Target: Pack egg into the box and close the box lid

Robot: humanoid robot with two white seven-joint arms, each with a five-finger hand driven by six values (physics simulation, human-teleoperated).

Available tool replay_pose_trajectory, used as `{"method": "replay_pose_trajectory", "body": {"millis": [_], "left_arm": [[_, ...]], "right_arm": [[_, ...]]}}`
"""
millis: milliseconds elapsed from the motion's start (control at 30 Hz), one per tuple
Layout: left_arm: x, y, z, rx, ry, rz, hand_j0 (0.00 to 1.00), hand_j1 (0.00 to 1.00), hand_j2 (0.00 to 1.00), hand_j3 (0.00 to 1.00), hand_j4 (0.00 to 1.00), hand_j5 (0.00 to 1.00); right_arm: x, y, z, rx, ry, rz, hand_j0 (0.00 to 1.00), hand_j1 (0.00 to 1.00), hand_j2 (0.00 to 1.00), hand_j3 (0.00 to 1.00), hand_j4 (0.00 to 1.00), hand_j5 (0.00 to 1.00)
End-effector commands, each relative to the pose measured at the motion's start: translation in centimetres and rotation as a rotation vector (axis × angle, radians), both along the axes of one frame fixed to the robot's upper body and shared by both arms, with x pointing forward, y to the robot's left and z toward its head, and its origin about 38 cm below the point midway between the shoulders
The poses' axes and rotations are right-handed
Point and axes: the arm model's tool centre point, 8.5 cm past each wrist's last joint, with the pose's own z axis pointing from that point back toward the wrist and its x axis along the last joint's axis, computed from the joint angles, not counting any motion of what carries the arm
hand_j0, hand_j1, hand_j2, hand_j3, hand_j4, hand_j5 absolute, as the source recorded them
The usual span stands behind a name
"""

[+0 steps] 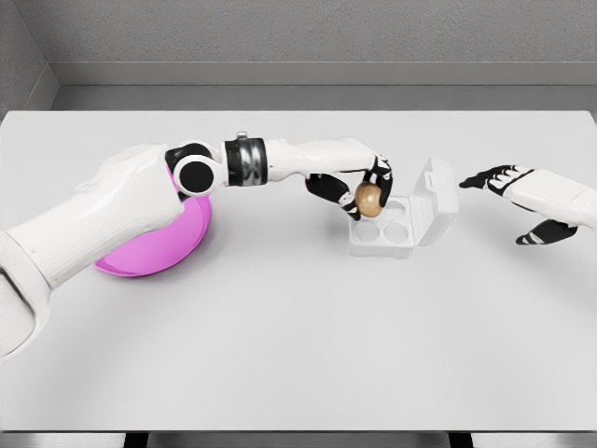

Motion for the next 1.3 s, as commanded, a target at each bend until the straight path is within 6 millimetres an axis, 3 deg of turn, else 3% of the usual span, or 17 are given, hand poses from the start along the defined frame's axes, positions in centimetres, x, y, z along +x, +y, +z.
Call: {"method": "replay_pose_trajectory", "body": {"millis": [0,400,900,1267], "left_arm": [[0.1,-0.5,0.0,-0.009,0.008,0.002,0.35,0.35,0.35,0.35,0.35,0.35],[0.2,-1.4,0.1,-0.013,0.009,0.001,0.35,0.35,0.35,0.35,0.35,0.35],[1.6,-0.5,-1.9,0.021,0.042,0.073,0.35,0.35,0.35,0.35,0.35,0.35],[1.5,-1.7,-2.2,0.02,0.051,0.064,0.35,0.35,0.35,0.35,0.35,0.35]], "right_arm": [[0.0,0.0,0.1,0.005,0.0,-0.001,1.0,1.0,1.0,1.0,1.0,1.0],[0.1,-0.2,-0.1,0.006,0.005,-0.006,1.0,1.0,1.0,1.0,1.0,1.0],[0.1,0.1,-0.4,0.015,0.008,-0.006,1.0,1.0,1.0,1.0,1.0,1.0],[0.1,0.2,-0.4,0.016,0.009,-0.005,1.0,1.0,1.0,1.0,1.0,1.0]]}}
